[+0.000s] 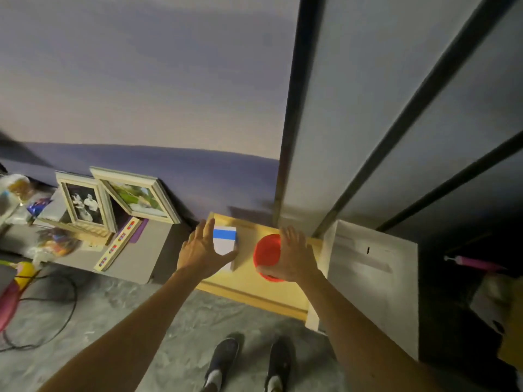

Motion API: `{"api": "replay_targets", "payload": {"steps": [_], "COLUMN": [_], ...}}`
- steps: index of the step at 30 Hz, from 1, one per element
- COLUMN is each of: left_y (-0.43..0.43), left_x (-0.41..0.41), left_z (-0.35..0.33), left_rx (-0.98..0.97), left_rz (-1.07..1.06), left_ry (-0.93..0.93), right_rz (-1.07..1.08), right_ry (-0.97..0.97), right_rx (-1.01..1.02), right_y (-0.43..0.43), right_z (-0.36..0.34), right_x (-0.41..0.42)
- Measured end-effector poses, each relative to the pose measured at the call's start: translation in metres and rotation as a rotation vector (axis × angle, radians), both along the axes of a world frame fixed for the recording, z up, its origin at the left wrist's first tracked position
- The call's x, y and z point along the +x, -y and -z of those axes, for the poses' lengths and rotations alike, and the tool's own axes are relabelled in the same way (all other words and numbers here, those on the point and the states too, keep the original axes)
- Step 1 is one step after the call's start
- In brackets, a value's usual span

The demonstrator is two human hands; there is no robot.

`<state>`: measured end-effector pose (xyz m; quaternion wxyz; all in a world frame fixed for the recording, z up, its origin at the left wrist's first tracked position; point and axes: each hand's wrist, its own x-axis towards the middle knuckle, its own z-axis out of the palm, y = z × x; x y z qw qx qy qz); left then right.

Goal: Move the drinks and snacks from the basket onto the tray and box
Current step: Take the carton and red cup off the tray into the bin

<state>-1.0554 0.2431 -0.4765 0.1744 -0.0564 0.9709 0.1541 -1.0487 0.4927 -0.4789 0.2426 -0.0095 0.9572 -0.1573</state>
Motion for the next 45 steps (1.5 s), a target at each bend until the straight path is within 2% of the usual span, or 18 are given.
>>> {"api": "replay_targets", "payload": {"steps": [4, 7, 13, 20, 28, 32, 36, 40, 45], "left_y": [0.002, 0.001, 0.007, 0.028, 0.000, -0.056, -0.133, -0.219, -0.318], "left_x": [-0.009, -0.011, -0.003, -0.017, -0.042, -0.026, 0.019, 0.090, 0.199], "left_z": [0.050, 0.081, 0.101, 0.034, -0.084, -0.130, -0.157, -0.175, -0.176], "left_rx": [0.039, 0.091, 0.126, 0.177, 0.303, 0.358, 0.380, 0.422, 0.404], "left_rz": [-0.055, -0.086, -0.048, -0.002, 0.226, 0.417, 0.609, 0.789, 0.949], "left_ry": [0.056, 0.139, 0.090, 0.000, -0.166, -0.189, -0.172, -0.132, -0.032], "right_rz": [0.037, 0.060, 0.105, 0.171, 0.367, 0.527, 0.683, 0.833, 1.065], "right_ry": [0.057, 0.028, -0.013, -0.140, -0.315, -0.375, -0.349, -0.322, -0.313], "right_rx": [0.024, 0.043, 0.046, 0.002, 0.065, 0.079, 0.116, 0.173, 0.120], "right_y": [0.008, 0.011, 0.024, 0.041, 0.007, -0.028, -0.081, -0.138, -0.201], "right_z": [0.044, 0.065, 0.067, -0.004, -0.129, -0.176, -0.207, -0.225, -0.225], "right_x": [0.000, 0.003, 0.009, 0.007, 0.030, 0.081, 0.160, 0.258, 0.398]}}
